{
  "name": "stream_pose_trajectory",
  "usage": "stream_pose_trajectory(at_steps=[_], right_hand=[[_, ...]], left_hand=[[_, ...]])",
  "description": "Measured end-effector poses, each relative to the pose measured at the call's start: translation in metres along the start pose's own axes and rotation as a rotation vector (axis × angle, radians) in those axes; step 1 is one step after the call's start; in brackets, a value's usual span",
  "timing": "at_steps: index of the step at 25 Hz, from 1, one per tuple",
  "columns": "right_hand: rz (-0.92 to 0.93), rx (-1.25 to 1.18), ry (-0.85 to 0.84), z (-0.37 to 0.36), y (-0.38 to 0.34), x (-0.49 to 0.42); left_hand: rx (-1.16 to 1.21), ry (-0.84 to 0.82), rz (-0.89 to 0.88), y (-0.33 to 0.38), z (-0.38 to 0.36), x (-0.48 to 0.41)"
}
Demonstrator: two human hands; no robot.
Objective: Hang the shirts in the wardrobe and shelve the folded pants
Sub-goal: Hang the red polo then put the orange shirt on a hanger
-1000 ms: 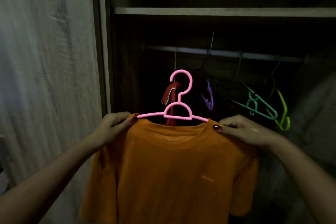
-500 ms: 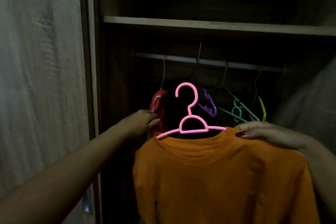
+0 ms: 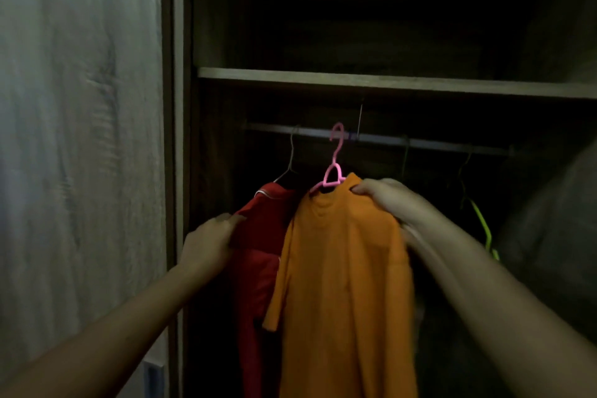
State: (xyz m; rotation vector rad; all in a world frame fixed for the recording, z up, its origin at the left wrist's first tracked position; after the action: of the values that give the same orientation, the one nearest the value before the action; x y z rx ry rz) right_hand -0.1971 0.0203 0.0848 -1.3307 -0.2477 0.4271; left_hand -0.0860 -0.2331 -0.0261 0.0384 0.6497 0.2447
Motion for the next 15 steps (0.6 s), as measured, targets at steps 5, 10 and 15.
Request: stream_pose_trajectory(at_steps=[5, 10, 15], right_hand=[[0.012, -0.052, 0.034, -0.062, -0.007, -0.056], [0.038, 0.064, 0.094, -0.105, 0.016, -0.093], [0.072, 0.098, 0.252, -0.097, 0.017, -0.108]], left_hand=[[0.24, -0.076, -0.099, -0.017, 0.003, 0.002], [0.404, -0.165, -0.155, -0.017, 0.008, 0.011], [0.438, -0.198, -0.136, -0.012, 0.003, 0.02]])
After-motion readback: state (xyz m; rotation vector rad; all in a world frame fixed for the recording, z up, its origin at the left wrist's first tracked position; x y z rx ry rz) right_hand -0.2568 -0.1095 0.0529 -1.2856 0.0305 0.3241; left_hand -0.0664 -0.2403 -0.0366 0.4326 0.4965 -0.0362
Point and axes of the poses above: each hand's wrist, its own x-axis away from the middle knuckle, its own z-axis out of the back of the hand, y = z × x, the point moved 1 cm from there along -x, towards the middle knuckle, and after that the axes turned 5 degrees about -z, right-handed, at the moved point
